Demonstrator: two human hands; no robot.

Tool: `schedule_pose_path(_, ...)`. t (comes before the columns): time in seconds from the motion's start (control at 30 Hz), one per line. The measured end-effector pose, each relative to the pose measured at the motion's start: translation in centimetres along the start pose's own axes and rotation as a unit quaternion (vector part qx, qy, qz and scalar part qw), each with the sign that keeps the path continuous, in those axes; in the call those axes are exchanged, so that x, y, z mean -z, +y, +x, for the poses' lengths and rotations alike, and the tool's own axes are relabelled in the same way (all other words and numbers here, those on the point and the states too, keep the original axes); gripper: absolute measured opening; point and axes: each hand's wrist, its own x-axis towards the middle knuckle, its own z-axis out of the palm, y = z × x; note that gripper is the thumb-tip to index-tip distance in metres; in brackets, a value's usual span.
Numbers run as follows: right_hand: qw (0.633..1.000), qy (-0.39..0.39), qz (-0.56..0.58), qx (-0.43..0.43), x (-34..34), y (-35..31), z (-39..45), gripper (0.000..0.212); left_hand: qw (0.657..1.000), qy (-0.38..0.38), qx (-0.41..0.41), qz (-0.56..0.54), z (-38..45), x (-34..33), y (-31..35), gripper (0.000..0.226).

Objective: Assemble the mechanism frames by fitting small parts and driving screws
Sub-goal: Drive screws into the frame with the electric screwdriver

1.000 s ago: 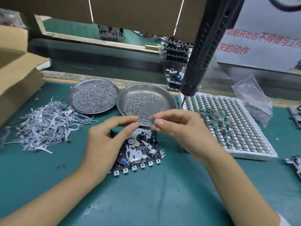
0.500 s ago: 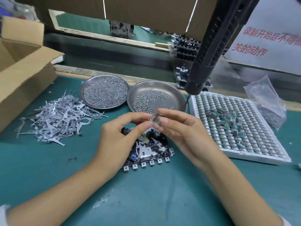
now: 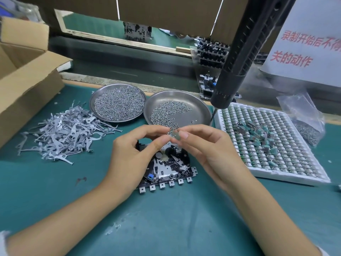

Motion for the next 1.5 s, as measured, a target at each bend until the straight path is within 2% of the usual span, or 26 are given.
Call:
schedule_pose_path(0.17,0.998,0.011,-0.064,0.011,0.12,0.13,-0.08,0.018,1.0,-0.001,0.002,-0.015,-0.07,-0.14,0.15,0.014)
schedule_pose_path(0.33,0.997,0.035,-0.064,0.011,0.18,0.39,0.04,0.017,1.0,-0.009,0.001,-0.025,-0.07,-0.2,0.26,0.015)
schedule_pose_path(0.53,0.997,0.025,-0.073,-0.003,0.2,0.38,-0.02,0.029,1.0,-0.013,0.007,-0.027,-0.05,-0.2,0.2,0.014)
schedule_pose_path(0.87,0.997,0.025,-0.069,0.006,0.11,0.88,0.08,0.015,1.0,-0.028,0.013,-0.005,-0.08,-0.13,0.21,0.014)
schedule_pose_path(1.13,0.991,-0.012,-0.13,0.039,0.47,0.48,0.01,0.017,0.998,-0.038,-0.017,0.036,0.01,-0.02,0.3,0.01)
schedule_pose_path(1.23,0.986,-0.044,-0.154,0.05,0.59,0.47,-0.09,0.017,0.998,-0.029,-0.029,0.042,0.02,0.05,0.43,0.014)
schedule_pose_path(1.4,0.979,-0.05,-0.187,0.068,0.48,0.35,-0.1,0.016,0.999,-0.034,-0.015,0.034,-0.04,0.12,0.84,0.028)
schedule_pose_path(1.5,0.973,-0.046,-0.204,0.095,0.43,0.25,-0.12,0.016,0.998,-0.043,-0.007,0.055,0.1,0.37,0.88,0.029)
